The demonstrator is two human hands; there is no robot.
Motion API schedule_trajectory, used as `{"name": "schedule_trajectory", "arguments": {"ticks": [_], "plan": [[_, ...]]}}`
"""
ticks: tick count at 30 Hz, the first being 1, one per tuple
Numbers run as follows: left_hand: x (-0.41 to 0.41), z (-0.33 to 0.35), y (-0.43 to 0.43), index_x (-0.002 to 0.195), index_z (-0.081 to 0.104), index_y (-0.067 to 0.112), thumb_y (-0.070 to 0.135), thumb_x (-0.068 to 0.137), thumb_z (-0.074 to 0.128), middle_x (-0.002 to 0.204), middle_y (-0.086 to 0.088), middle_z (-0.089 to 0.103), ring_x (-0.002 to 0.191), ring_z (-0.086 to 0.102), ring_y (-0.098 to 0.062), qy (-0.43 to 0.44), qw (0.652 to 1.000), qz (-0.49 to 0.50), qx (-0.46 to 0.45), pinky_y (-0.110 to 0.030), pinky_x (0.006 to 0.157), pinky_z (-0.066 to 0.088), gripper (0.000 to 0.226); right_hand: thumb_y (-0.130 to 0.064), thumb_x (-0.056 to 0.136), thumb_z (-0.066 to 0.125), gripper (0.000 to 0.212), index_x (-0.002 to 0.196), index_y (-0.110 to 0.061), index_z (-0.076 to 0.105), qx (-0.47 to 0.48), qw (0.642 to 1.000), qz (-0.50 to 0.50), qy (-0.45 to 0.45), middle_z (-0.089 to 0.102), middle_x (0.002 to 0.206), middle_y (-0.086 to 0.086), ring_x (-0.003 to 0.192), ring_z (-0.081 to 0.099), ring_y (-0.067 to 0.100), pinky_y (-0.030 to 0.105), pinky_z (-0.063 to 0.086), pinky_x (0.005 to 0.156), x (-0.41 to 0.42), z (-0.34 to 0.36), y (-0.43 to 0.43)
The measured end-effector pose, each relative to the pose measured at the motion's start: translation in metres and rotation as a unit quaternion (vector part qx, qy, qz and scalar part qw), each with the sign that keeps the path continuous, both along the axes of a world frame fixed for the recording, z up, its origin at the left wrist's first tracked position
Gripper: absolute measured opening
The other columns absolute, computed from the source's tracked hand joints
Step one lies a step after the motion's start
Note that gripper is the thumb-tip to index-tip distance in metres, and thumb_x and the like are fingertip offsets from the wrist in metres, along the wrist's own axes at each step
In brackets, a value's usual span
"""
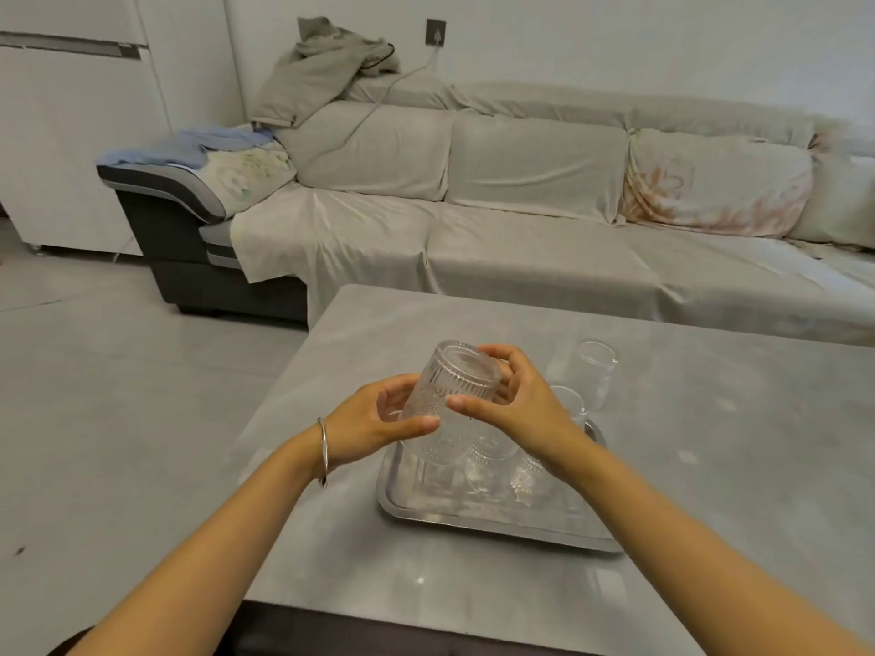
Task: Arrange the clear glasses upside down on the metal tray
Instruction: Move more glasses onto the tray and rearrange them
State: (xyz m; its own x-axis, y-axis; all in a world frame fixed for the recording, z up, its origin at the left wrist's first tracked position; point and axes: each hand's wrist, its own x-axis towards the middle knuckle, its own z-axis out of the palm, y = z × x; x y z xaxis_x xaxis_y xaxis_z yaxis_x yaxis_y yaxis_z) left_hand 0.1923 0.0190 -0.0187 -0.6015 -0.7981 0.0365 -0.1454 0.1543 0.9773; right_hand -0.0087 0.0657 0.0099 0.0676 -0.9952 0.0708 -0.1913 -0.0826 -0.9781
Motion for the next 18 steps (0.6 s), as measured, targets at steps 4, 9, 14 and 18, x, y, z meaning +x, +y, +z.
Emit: {"name": "schedule_trajectory", "arguments": {"ticks": [4, 9, 14, 18], "plan": [[0.001, -0.016, 0.000, 0.117, 0.055, 0.040, 0.045, 0.064, 0.075, 0.116, 0.018, 0.065, 0.110, 0.059, -0.001, 0.008, 0.999, 0.037, -0.012, -0.016, 0.086, 0.050, 0.057, -0.049, 0.050, 0.082, 0.073, 0.113, -0.027, 0.053, 0.014, 1.000, -0.015, -0.012, 0.068, 0.117, -0.008, 0.109, 0.064, 0.008, 0.034, 0.052, 0.096, 0.007, -0.018, -0.003], [0.004, -0.038, -0.003, 0.118, 0.054, 0.036, 0.049, 0.058, 0.077, 0.119, 0.012, 0.062, 0.112, 0.057, -0.005, -0.062, 0.991, 0.090, -0.074, -0.021, 0.097, 0.043, 0.066, -0.043, 0.063, 0.083, 0.067, 0.123, -0.032, 0.055, -0.005, 0.997, -0.031, 0.071, 0.060, 0.124, -0.012, 0.110, 0.060, 0.007, 0.020, 0.054, 0.079, 0.008, -0.038, -0.006], [0.002, -0.069, -0.003, 0.118, 0.055, 0.028, 0.039, 0.057, 0.083, 0.116, 0.004, 0.064, 0.107, 0.059, -0.012, -0.088, 0.988, 0.112, -0.057, -0.025, 0.092, 0.049, 0.068, -0.031, 0.065, 0.085, 0.066, 0.123, -0.032, 0.052, -0.013, 0.994, -0.016, 0.104, 0.056, 0.126, -0.009, 0.111, 0.057, 0.009, 0.018, 0.054, 0.081, 0.013, -0.062, -0.008], [0.001, -0.085, -0.005, 0.111, 0.054, 0.039, 0.039, 0.056, 0.083, 0.113, 0.008, 0.063, 0.100, 0.061, -0.005, -0.070, 0.992, 0.106, -0.013, -0.012, 0.073, 0.051, 0.063, -0.027, 0.066, 0.085, 0.068, 0.125, -0.029, 0.052, -0.004, 0.996, -0.011, 0.093, 0.056, 0.128, -0.009, 0.113, 0.057, 0.009, 0.022, 0.054, 0.086, 0.012, -0.075, -0.009]]}}
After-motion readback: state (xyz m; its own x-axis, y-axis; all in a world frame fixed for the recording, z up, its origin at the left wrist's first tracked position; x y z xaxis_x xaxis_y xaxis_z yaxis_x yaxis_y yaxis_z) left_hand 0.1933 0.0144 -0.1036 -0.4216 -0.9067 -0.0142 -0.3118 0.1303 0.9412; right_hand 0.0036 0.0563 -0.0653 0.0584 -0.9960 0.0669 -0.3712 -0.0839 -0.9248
